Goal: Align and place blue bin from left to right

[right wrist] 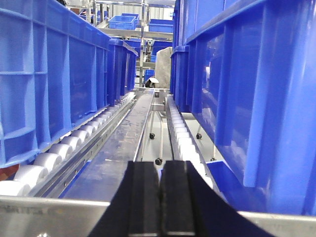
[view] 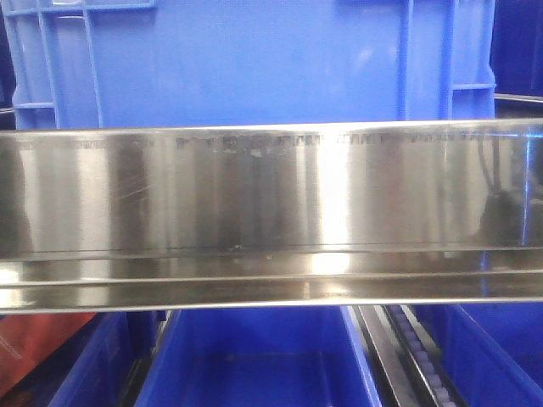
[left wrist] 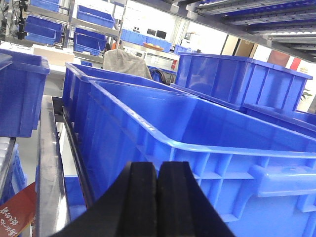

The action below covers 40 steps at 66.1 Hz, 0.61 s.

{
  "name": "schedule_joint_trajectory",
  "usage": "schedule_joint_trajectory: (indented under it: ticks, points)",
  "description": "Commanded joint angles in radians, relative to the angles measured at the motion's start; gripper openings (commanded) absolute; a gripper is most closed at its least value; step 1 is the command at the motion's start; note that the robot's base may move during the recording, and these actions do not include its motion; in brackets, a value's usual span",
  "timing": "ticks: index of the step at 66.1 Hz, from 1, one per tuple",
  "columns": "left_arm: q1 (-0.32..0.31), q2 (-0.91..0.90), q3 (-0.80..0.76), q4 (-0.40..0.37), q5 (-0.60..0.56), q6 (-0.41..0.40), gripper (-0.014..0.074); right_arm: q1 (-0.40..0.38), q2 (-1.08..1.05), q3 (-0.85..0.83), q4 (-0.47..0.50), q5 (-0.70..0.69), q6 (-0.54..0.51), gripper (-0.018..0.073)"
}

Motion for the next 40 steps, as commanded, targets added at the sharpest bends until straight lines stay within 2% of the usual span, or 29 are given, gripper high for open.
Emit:
schedule_joint_trajectory:
  ticks: [1,29,40]
  points:
    - [-0.007,-0.003,0.000,0.007,-0.027,0.001,-0.0111,-0.004,-0.004,0.002,0.004,-0.022,-0.008,-0.0078]
    - [-0.004,-0.003,0.004,0.020,-0.019,0.002,-0.0111,-0.004,-0.004,0.002,0.004,-0.022,-0.008,-0.0078]
    - [0.062,-0.050,0.051,-0.058,-0.019,0.027,-0.0111,-0.004,-0.004,0.002,0.004,-0.022,-0.008,-0.0078]
